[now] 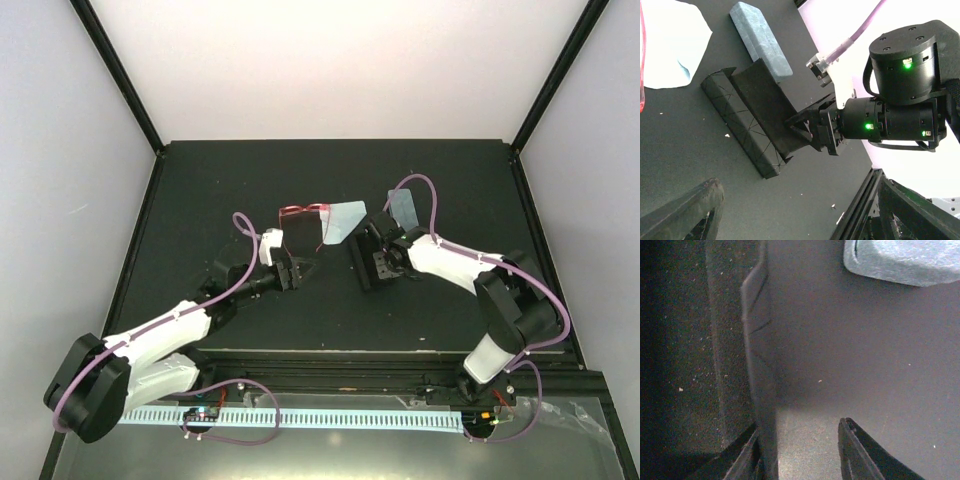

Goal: Organize the sunglasses
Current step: Place the sunglasses case at the center of the board.

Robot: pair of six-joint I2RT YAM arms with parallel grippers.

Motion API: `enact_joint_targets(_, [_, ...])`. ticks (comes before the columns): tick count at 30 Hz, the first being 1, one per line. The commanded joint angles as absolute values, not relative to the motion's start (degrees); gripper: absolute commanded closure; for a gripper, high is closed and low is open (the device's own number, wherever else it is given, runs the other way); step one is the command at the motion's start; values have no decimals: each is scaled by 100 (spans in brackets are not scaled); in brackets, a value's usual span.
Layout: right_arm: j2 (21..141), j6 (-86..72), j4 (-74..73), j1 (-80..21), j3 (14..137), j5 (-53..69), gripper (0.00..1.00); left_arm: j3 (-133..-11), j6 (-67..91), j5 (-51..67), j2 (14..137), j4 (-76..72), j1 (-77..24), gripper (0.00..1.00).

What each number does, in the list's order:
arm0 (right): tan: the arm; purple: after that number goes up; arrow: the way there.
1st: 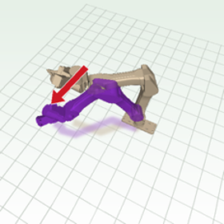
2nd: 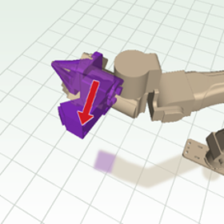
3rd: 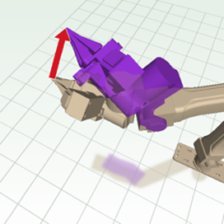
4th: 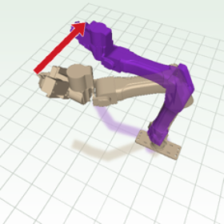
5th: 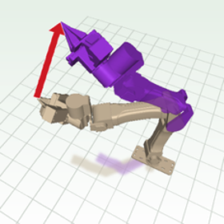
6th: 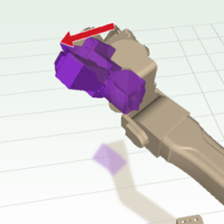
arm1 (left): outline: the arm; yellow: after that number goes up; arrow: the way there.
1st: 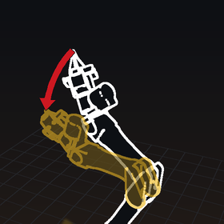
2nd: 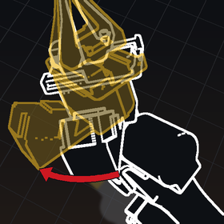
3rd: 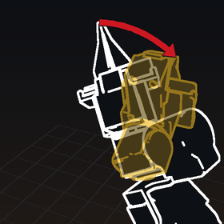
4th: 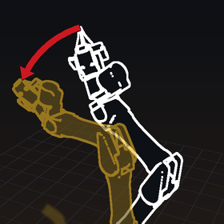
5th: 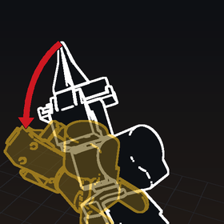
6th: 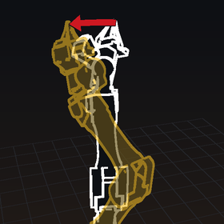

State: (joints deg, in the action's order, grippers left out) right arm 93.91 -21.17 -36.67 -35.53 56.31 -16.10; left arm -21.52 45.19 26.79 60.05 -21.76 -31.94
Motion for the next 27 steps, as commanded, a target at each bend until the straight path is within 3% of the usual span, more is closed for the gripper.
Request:
enact_joint_targets(1, [9230,-2245,-3526,-3525,5629,-1977,56,-2399,4329,2651,6040,-2088,-3156,17])
enact_joint_targets(8, [8740,-2431,-3775,-3528,5724,-1791,49,-2421,4283,2576,6027,-2007,-3159,17])
enact_joint_targets(17, [8452,-1777,-2855,-3704,5534,1835,45,-2528,4314,2192,5995,-1596,-3141,19])
enact_joint_targets(21, [9162,-1798,-3134,-4079,5835,1705,45,-2656,4341,1845,6200,-1248,-3134,22])
enact_joint_targets(27, [9838,-1942,-3191,-4171,5932,1129,48,-3599,3932,2315,7141,-475,-3137,33])
